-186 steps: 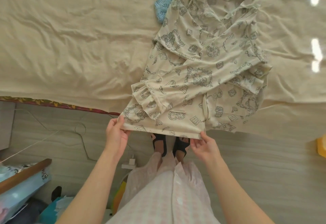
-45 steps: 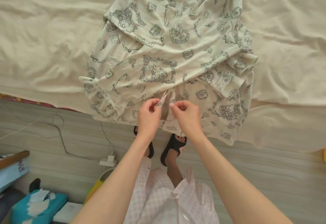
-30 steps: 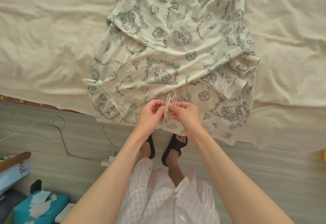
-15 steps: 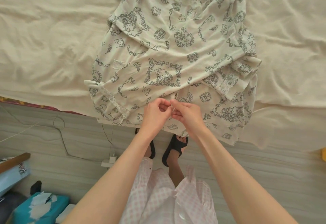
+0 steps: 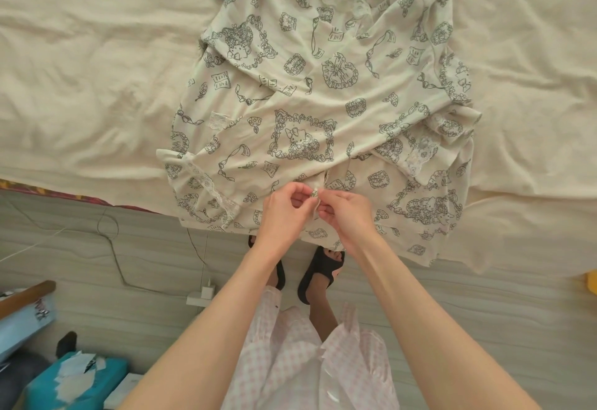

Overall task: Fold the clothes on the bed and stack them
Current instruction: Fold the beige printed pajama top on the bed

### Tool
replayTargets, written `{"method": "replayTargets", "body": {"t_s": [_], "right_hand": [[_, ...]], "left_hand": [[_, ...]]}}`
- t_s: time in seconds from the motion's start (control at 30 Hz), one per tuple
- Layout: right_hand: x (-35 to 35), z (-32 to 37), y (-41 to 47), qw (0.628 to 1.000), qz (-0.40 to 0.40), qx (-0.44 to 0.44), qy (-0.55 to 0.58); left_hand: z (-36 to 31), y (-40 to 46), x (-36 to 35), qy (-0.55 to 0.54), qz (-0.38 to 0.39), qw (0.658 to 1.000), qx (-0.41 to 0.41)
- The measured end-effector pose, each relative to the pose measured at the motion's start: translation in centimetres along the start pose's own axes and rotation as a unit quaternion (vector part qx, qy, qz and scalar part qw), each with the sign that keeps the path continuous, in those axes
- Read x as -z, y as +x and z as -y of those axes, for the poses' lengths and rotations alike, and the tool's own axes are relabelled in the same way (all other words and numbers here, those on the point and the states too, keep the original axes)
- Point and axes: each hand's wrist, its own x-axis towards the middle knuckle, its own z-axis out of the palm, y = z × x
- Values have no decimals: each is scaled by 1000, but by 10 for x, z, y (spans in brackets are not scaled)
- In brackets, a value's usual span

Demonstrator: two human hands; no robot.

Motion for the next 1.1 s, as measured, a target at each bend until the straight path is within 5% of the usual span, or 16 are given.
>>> {"method": "replayTargets", "body": {"t_s": [0.43, 0.63, 1.0, 1.1], "right_hand": [[-5, -3, -5, 995, -31, 64, -67], [3, 2, -5, 996, 70, 15, 47], [9, 6, -7, 982, 42, 94, -156], [9, 6, -10, 921, -72, 187, -335]], "left_hand": [[-4, -2, 0, -43, -33, 998, 34], [-4, 2, 11, -137, 22, 987, 79], [-4, 6, 12, -128, 51, 986, 94], [-6, 9, 15, -124, 23, 986, 112]]}}
